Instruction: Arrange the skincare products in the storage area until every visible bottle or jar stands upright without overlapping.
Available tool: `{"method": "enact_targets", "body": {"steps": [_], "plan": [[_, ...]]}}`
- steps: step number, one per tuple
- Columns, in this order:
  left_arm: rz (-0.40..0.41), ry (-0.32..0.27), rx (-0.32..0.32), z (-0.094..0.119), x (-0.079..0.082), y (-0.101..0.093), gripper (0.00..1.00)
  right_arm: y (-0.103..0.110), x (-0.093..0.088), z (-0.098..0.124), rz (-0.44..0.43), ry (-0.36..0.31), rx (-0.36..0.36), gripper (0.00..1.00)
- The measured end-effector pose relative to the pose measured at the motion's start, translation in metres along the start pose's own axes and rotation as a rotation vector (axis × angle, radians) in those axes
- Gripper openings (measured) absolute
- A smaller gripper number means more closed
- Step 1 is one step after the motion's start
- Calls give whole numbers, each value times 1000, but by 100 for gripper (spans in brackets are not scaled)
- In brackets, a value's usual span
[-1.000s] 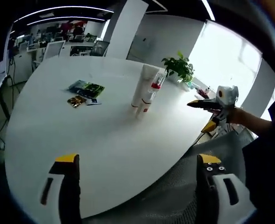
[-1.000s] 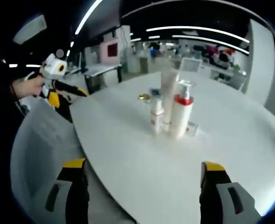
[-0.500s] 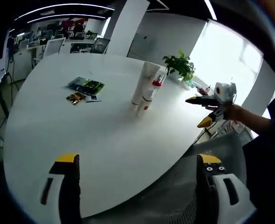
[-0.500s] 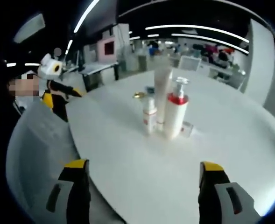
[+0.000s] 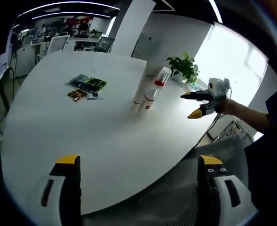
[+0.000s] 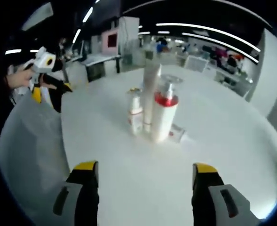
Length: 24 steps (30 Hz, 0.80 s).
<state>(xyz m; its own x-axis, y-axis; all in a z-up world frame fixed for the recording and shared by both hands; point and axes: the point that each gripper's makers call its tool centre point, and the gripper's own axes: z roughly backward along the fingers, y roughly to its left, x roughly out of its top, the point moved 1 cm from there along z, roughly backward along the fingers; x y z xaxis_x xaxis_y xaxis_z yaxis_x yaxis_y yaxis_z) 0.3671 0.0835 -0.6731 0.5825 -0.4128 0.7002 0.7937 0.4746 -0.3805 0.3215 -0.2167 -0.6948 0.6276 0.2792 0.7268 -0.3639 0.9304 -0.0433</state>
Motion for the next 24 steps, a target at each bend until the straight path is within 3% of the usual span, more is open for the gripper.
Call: {"method": "enact_targets", "body": {"steps": [11, 15, 20, 24], "plan": [[44, 9, 22, -5, -6, 6, 97, -37, 6, -28, 35, 54, 33, 75], [49, 14, 20, -9, -5, 6, 97, -43, 12, -38, 39, 49, 40, 74], [50, 28, 23, -12, -4, 10, 97, -48, 8, -48, 41, 88, 46, 65], [52, 36, 26, -15, -3, 13, 97, -52, 6, -55, 26, 82, 53, 69]]}}
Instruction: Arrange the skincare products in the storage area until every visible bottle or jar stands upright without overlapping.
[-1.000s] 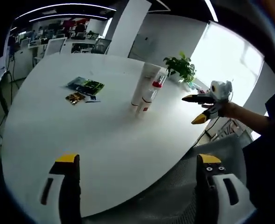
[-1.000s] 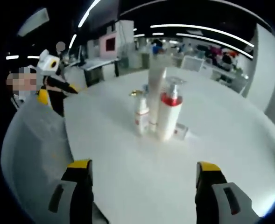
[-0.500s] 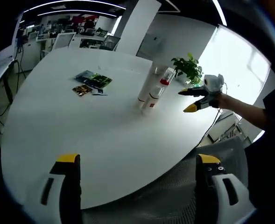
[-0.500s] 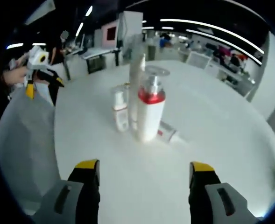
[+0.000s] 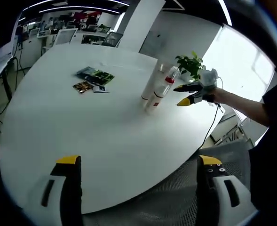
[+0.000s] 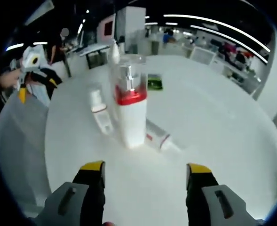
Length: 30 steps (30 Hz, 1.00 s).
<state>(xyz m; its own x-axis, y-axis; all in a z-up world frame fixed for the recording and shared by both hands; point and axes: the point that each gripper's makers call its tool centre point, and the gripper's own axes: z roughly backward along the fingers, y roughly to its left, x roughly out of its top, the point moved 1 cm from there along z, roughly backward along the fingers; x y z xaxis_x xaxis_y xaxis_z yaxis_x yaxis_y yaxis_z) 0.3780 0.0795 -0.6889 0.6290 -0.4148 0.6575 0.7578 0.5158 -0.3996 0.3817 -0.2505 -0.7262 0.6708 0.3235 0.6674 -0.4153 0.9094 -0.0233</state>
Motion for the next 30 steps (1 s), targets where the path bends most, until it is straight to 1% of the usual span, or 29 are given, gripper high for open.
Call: {"method": "enact_targets", "body": {"steps": [2, 3, 5, 6, 7, 8, 9, 10, 11, 12, 13, 17, 18, 20, 21, 22, 24, 25, 27, 30], "plan": [[1, 6, 2, -1, -1, 2, 97, -3, -1, -3, -5, 9, 0, 74], [3, 11, 2, -3, -2, 3, 97, -4, -1, -4, -3, 9, -5, 79], [7, 17, 3, -5, -3, 4, 97, -5, 0, -8, -14, 7, 10, 84], [9, 20, 2, -5, -4, 4, 97, -5, 3, -9, -40, -11, 11, 86], [11, 23, 0, -7, -4, 4, 96, -4, 9, -10, -78, -40, 31, 90], [11, 26, -1, -7, -5, 4, 96, -4, 10, -11, -106, -46, 38, 97], [10, 31, -2, -9, -5, 4, 96, -6, 12, -13, -123, -50, 43, 100], [9, 33, -2, -9, -6, 4, 96, -1, 11, -13, -127, -37, 81, 100], [7, 37, -2, -10, -6, 4, 96, -6, 10, -16, -130, -14, 62, 100], [7, 40, -2, -11, -6, 4, 96, -6, 9, -17, -117, -7, 63, 100], [6, 44, -2, -11, -7, 5, 96, -5, 6, -19, -91, 17, 72, 100], [12, 48, -2, -13, -7, 8, 96, -6, 10, -23, -44, 26, 86, 100], [13, 49, -1, -13, -7, 8, 96, -11, 11, -24, -8, 31, 76, 100], [17, 54, 1, -14, -8, 10, 96, -15, 11, -27, 66, 63, 85, 100], [18, 58, 2, -15, -9, 11, 96, -18, 10, -29, 89, 84, 78, 100], [20, 60, 3, -15, -10, 11, 96, -20, 9, -31, 146, 109, 91, 99], [22, 64, 3, -15, -11, 12, 96, -24, 8, -35, 223, 141, 91, 95], [24, 65, 3, -16, -11, 12, 96, -24, 8, -36, 241, 152, 102, 94], [28, 69, 5, -16, -12, 14, 96, -24, 12, -42, 252, 140, 115, 90], [32, 73, 8, -16, -13, 15, 96, -22, 13, -49, 288, 149, 141, 84]]}}
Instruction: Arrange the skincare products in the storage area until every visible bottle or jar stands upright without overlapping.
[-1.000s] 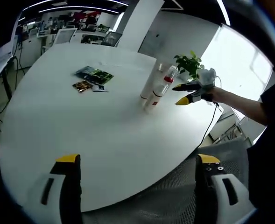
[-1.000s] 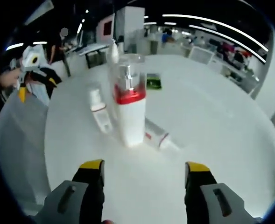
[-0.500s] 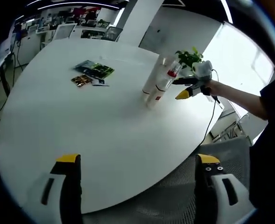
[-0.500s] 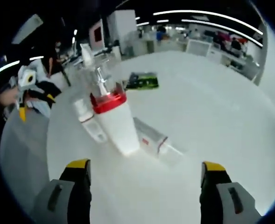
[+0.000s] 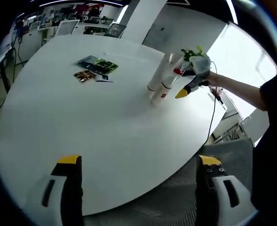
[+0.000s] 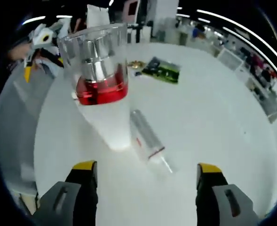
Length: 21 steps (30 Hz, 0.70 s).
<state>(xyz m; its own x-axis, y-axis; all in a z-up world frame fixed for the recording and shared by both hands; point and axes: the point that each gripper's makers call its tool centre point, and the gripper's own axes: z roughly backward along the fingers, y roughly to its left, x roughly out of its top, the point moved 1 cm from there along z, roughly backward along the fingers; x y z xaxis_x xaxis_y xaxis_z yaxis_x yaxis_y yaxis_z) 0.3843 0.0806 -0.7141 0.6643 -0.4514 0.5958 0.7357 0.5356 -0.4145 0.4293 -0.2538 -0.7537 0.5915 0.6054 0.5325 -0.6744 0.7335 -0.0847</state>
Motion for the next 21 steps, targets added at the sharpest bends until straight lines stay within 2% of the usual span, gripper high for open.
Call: {"method": "enact_targets", "body": {"steps": [2, 8, 10, 14, 21], "plan": [[4, 3, 3, 0, 0, 2, 96, -1, -3, -5, 31, 29, 4, 77], [6, 9, 11, 0, 0, 5, 96, -6, -5, -15, 55, 52, 11, 62], [6, 11, 12, 0, 0, 6, 95, -8, -5, -16, 50, 54, 9, 58], [8, 15, 12, -2, 0, 6, 95, -16, -6, -17, 34, 60, -3, 42], [10, 26, 8, -5, -3, 5, 95, -18, -5, -21, 46, 74, -7, 31]]}}
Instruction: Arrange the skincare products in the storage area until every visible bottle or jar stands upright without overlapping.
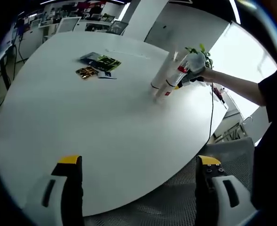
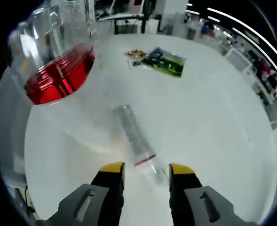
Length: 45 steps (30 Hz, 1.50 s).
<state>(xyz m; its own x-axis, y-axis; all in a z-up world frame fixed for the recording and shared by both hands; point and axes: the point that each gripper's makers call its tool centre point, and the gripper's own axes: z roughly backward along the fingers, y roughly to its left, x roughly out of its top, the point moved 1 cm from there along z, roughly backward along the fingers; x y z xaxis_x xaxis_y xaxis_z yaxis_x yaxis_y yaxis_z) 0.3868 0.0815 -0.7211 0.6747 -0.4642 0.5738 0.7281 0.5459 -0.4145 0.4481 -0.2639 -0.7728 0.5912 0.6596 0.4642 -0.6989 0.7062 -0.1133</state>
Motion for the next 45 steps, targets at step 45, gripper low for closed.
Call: {"method": "enact_targets", "body": {"steps": [45], "plan": [[-91, -25, -91, -3, 19, -34, 92, 59, -64, 71, -452, -5, -38, 12]]}}
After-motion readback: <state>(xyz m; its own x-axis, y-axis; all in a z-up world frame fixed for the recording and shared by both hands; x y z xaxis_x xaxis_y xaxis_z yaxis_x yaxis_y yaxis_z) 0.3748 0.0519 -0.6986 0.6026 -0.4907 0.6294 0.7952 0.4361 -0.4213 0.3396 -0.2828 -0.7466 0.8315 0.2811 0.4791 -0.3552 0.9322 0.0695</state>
